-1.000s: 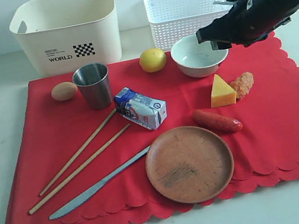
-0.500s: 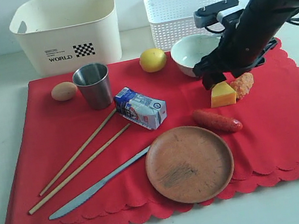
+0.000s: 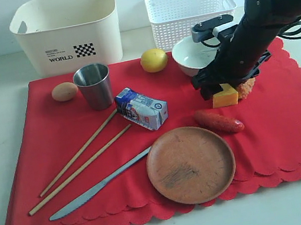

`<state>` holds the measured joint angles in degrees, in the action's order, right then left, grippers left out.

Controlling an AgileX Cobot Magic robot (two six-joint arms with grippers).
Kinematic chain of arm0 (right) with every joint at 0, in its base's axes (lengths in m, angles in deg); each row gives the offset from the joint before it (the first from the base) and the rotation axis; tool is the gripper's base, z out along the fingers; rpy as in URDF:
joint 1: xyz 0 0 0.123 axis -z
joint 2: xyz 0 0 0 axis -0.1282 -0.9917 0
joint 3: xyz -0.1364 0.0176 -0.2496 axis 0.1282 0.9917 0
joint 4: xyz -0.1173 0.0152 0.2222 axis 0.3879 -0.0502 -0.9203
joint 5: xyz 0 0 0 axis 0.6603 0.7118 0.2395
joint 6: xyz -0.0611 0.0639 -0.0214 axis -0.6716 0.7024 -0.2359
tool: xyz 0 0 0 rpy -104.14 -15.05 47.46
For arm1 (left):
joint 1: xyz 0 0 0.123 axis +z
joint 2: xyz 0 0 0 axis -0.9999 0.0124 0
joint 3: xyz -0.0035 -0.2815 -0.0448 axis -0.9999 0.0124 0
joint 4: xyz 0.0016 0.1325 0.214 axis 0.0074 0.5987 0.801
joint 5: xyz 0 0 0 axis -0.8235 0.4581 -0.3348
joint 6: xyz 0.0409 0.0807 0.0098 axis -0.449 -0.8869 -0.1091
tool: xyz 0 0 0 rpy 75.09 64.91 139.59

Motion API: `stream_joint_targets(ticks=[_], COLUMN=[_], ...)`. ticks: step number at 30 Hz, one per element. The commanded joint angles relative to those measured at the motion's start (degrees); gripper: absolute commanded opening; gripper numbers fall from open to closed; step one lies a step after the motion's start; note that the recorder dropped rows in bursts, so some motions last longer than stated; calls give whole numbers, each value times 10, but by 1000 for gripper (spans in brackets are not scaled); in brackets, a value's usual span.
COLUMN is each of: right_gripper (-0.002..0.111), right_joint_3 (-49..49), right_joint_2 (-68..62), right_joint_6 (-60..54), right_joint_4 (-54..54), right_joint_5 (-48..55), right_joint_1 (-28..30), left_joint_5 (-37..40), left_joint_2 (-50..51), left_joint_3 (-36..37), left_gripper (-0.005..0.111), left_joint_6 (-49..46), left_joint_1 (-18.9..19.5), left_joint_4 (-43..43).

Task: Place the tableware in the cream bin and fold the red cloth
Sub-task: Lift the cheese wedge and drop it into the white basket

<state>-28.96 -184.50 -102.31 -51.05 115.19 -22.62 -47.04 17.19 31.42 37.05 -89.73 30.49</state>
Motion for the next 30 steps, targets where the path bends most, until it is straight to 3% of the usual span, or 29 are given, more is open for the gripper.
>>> stream_joint_targets(ticks=[1,6,9,14,19,25,30], right_gripper=[54,17,1,0,0,0,0], right_joint_3=[-5,-5,-11,-20,-20,-20,-33], right_joint_2=[-2,0,17,82,161,201,154], right_joint_6=[-19,-18,-17,-18,-22,-29,-27], right_joint_4=[1,2,-9,-13,-11,-13,-18], right_joint_5=[-9,-8,24,81,55,-157,-304], right_joint_1=[-1,-1,-1,-1,-1,-1,-1], left_joint_5=[0,0,0,0,0,0,0], left_joint_2=[-4,-4,-4,-4,-4,-4,-4], left_joint_3=[0,0,0,0,0,0,0], left_gripper=[5,5,5,5,5,5,5], left_joint_6=[1,1,1,1,1,1,1], left_joint_1=[0,0,0,0,0,0,0], left_joint_4=[-3,-3,-3,-3,-3,-3,-3])
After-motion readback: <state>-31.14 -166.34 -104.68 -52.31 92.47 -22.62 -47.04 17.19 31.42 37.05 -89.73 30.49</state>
